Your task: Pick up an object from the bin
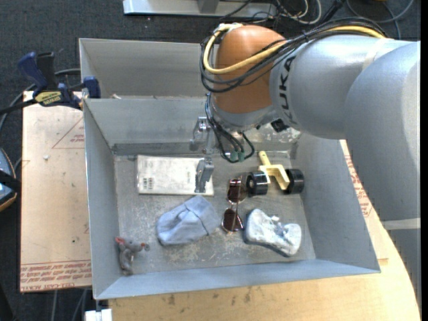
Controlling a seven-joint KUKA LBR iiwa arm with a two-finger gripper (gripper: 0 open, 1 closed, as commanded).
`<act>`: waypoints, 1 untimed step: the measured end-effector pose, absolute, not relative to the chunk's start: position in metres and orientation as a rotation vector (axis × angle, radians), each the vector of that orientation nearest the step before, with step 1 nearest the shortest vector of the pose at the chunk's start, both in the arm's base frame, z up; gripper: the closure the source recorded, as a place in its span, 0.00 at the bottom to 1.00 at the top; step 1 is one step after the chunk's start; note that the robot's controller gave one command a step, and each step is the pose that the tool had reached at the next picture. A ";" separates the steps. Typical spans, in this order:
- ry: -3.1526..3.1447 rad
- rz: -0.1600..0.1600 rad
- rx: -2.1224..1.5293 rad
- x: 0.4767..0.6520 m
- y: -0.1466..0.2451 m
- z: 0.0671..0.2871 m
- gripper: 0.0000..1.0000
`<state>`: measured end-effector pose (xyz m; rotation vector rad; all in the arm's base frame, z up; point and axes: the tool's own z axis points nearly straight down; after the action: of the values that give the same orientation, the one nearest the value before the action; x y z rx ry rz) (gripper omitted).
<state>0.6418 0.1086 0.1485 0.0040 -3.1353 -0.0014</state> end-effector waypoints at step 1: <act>-3.143 -0.002 0.001 0.644 0.108 0.154 0.00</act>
Offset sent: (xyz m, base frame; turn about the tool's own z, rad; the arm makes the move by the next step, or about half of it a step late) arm -0.0522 0.0120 -0.0785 -0.1819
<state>0.6437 0.1082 0.1537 0.0011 -3.1430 -0.0024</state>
